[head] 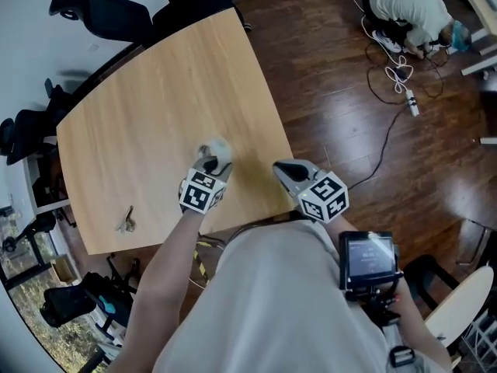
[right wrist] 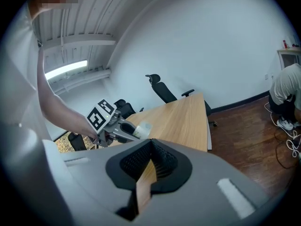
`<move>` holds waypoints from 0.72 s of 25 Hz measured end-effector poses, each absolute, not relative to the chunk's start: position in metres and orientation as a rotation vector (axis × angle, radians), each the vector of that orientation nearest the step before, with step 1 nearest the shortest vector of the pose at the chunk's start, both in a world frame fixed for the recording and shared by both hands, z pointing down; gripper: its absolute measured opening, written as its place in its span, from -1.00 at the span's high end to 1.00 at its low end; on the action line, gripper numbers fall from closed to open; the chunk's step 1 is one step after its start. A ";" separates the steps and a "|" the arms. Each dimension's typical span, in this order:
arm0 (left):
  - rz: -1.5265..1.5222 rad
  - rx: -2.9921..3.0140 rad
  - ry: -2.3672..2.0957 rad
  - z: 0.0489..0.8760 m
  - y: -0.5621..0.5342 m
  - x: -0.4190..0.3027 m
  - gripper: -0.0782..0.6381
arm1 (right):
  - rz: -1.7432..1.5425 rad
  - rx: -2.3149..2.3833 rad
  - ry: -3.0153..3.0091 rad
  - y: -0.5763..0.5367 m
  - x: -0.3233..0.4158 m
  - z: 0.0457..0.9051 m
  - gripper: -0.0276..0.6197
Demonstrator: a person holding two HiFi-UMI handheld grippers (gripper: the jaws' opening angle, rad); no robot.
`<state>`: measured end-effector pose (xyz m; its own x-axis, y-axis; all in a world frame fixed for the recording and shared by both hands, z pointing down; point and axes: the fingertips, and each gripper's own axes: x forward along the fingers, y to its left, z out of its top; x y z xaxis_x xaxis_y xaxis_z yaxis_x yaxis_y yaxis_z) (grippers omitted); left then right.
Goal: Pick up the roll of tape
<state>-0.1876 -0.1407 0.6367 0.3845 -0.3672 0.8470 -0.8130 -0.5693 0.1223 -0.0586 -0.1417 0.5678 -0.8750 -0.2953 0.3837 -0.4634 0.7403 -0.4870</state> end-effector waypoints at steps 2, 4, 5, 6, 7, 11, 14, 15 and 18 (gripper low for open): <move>0.987 2.123 -1.051 0.628 -0.133 -0.185 0.52 | 0.830 0.583 -2.666 -0.142 -0.062 0.565 0.90; 0.892 2.131 -1.091 0.619 -0.125 -0.185 0.52 | 0.804 0.566 -2.670 -0.143 -0.066 0.561 0.90; 0.850 2.135 -1.111 0.616 -0.121 -0.185 0.52 | 0.791 0.557 -2.670 -0.144 -0.067 0.559 0.90; 0.810 2.136 -1.130 0.613 -0.117 -0.185 0.52 | 0.777 0.547 -2.669 -0.145 -0.068 0.557 0.90; 0.767 2.135 -1.152 0.610 -0.114 -0.185 0.52 | 0.763 0.539 -2.668 -0.148 -0.068 0.555 0.90; 0.576 2.139 -1.250 0.597 -0.108 -0.178 0.52 | 0.697 0.512 -2.675 -0.159 -0.059 0.552 0.90; 0.492 2.162 -1.306 0.585 -0.102 -0.177 0.51 | 0.659 0.484 -2.697 -0.161 -0.059 0.549 0.90; 0.473 2.168 -1.322 0.578 -0.100 -0.179 0.51 | 0.652 0.469 -2.709 -0.161 -0.062 0.545 0.90; 0.395 2.193 -1.356 0.553 -0.097 -0.185 0.51 | 0.619 0.425 -2.746 -0.162 -0.072 0.522 0.90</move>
